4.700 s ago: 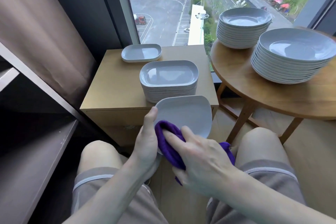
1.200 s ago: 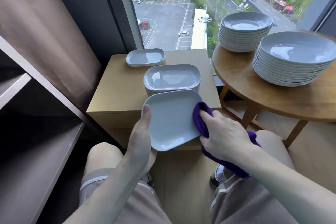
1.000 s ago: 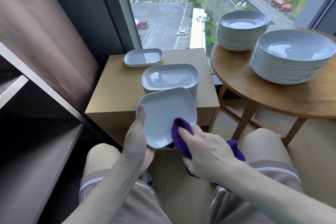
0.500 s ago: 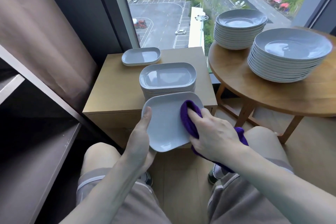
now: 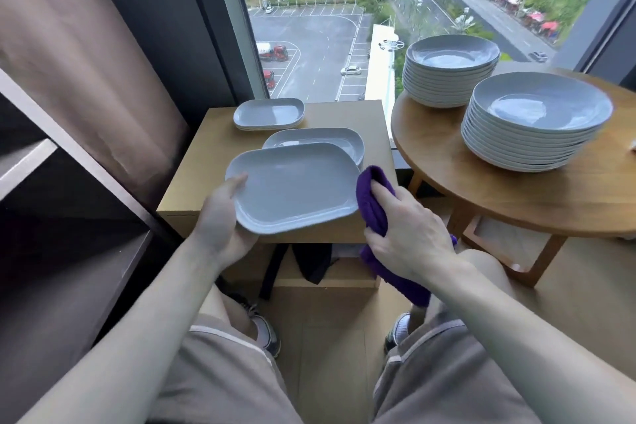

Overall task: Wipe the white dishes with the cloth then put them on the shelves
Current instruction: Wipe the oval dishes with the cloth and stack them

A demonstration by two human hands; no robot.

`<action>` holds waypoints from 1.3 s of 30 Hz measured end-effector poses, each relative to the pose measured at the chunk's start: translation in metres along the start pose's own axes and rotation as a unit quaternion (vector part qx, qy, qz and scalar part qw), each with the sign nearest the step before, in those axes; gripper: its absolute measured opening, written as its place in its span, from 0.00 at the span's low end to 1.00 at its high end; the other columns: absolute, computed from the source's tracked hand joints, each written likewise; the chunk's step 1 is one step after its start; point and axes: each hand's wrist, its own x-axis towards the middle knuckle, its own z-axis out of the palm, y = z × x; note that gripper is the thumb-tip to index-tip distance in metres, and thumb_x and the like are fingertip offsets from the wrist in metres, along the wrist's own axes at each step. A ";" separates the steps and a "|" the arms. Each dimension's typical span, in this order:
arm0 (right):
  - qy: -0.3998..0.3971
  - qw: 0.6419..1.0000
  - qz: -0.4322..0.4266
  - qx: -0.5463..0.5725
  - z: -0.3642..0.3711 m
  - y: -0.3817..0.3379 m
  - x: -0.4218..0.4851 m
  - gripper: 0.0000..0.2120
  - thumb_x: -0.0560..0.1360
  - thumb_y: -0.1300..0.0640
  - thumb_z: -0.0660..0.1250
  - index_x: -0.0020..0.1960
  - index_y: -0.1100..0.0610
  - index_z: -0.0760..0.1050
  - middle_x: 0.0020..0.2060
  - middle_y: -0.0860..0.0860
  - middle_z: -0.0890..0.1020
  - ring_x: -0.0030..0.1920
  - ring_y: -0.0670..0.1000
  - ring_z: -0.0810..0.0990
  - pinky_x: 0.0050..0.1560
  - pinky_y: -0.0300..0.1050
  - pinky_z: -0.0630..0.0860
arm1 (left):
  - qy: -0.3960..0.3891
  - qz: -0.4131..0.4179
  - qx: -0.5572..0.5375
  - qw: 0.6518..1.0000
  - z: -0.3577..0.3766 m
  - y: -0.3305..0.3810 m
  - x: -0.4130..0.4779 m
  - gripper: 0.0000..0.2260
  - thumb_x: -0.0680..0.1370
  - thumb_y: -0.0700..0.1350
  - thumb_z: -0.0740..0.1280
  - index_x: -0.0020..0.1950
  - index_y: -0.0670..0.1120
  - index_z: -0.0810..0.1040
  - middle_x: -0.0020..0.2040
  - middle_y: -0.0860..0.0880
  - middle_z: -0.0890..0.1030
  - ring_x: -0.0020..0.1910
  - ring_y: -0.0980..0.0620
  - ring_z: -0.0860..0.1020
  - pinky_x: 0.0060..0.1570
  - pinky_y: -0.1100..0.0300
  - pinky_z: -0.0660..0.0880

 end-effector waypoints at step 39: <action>0.036 0.994 0.090 0.045 -0.005 0.025 0.024 0.34 0.72 0.46 0.64 0.77 0.41 0.60 0.50 0.45 0.74 0.46 0.51 0.77 0.47 0.49 0.76 | 0.116 0.147 0.506 0.842 0.003 -0.003 0.167 0.20 0.83 0.48 0.67 0.75 0.48 0.71 0.68 0.44 0.68 0.66 0.44 0.74 0.70 0.52 0.70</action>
